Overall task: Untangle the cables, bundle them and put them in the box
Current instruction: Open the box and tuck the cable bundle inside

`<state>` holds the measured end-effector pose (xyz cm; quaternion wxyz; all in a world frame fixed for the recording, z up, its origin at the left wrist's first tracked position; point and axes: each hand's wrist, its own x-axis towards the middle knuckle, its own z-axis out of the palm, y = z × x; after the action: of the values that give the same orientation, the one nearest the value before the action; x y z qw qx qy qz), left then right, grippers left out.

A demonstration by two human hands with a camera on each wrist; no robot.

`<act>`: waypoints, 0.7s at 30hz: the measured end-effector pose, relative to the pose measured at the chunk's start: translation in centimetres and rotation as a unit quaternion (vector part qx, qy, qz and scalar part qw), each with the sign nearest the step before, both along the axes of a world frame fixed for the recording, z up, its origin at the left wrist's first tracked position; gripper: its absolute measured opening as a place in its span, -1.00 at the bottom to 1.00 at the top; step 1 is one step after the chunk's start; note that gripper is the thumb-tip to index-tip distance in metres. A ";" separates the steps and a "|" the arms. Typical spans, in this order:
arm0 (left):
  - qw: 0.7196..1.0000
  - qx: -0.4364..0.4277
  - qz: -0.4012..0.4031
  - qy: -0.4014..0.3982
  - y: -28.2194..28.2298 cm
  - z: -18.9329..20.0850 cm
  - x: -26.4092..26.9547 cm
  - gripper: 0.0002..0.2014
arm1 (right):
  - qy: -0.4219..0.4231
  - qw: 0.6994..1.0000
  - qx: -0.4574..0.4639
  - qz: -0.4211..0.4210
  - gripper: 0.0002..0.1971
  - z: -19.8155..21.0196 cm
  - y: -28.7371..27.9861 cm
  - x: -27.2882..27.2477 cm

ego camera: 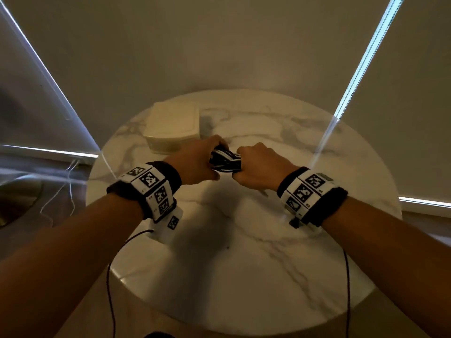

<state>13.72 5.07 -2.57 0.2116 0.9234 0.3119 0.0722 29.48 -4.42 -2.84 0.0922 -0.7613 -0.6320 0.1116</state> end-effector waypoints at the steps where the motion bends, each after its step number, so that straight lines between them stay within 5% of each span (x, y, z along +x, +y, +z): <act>1: 1.000 -0.011 0.012 -0.016 0.3 0.2 -0.3 -0.38 | 0.021 1.000 -0.005 -0.010 -0.82 0.2 0.3 0.0; 6: 0.992 -0.068 0.100 -0.031 1.9 1.4 -2.5 -0.59 | 0.100 0.993 -0.045 -0.050 -0.82 1.9 1.8 -0.8; 12: 0.982 -0.117 0.141 0.047 3.1 2.6 -6.4 -0.63 | 0.195 0.968 -0.101 -0.125 -0.76 4.2 2.3 -2.1; 21: 0.971 -0.096 0.102 0.193 4.6 2.0 -8.8 -0.48 | 0.270 0.937 -0.145 -0.169 -0.81 5.5 4.8 -3.8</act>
<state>4.91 9.68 -0.61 0.2263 0.8589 0.4446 -0.1162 25.67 0.40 2.70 0.1659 -0.8032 -0.4220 0.3862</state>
